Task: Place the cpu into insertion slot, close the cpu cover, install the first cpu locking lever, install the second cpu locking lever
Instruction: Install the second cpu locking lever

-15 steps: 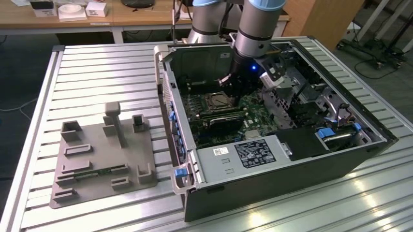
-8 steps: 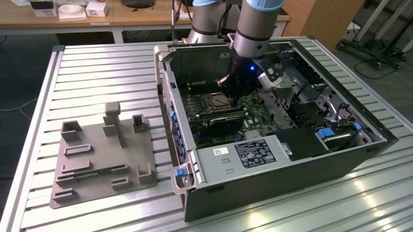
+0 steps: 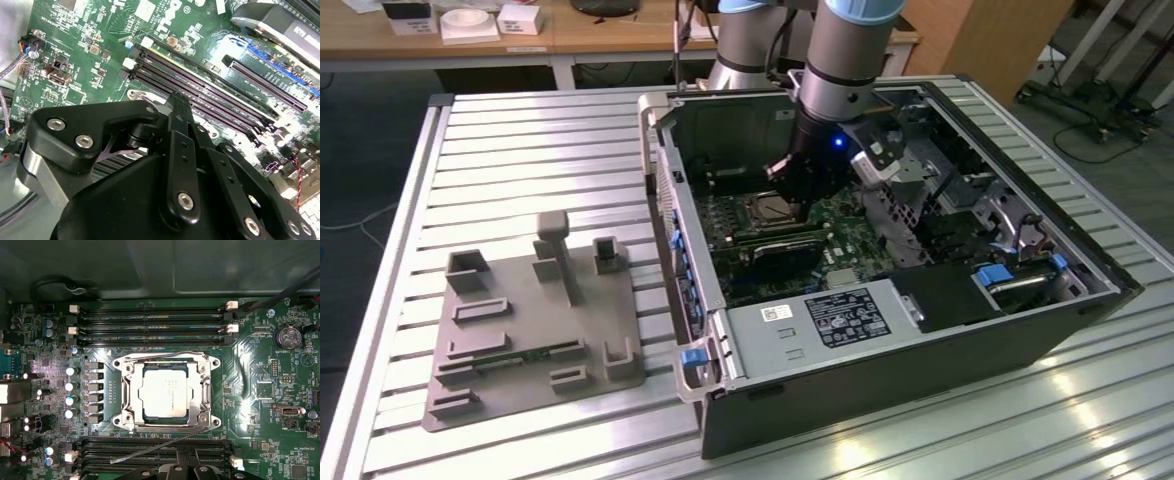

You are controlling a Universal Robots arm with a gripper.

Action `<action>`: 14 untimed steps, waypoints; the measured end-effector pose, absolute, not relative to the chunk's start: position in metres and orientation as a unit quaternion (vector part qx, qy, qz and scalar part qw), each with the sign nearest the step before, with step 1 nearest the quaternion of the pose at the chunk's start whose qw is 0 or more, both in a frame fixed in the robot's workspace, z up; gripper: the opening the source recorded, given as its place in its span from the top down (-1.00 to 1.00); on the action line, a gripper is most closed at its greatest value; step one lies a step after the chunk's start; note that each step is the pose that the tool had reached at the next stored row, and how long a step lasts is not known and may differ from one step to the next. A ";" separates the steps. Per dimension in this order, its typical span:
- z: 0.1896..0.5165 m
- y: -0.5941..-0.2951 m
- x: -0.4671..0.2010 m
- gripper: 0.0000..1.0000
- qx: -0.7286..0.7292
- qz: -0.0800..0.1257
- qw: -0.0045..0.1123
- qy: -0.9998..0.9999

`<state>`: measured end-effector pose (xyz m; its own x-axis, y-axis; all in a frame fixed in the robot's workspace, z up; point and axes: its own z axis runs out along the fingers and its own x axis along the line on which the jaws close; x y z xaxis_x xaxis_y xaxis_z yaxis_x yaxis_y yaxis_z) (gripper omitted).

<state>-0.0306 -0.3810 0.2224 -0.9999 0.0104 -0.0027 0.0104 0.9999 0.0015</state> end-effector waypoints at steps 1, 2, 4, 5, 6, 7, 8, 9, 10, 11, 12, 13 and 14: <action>0.222 -0.381 -0.031 0.80 0.005 0.001 0.001 1.000; 0.222 -0.381 -0.031 0.80 0.005 0.001 0.001 1.000; 0.222 -0.381 -0.031 0.80 0.005 0.001 0.001 1.000; 0.222 -0.381 -0.031 0.80 0.005 0.001 0.001 1.000; 0.222 -0.381 -0.031 0.80 0.005 0.001 0.001 1.000; 0.222 -0.381 -0.031 0.80 0.005 0.001 0.001 1.000; 0.222 -0.381 -0.031 0.80 0.005 0.001 0.001 1.000; 0.222 -0.381 -0.031 0.80 0.005 0.001 0.001 1.000; 0.222 -0.381 -0.031 0.80 0.005 0.001 0.001 1.000; 0.222 -0.381 -0.031 0.80 0.005 0.001 0.001 1.000; 0.222 -0.381 -0.031 0.80 0.005 0.001 0.001 1.000; 0.222 -0.381 -0.031 0.80 0.005 0.001 0.001 1.000; 0.222 -0.381 -0.031 0.80 0.005 0.001 0.001 1.000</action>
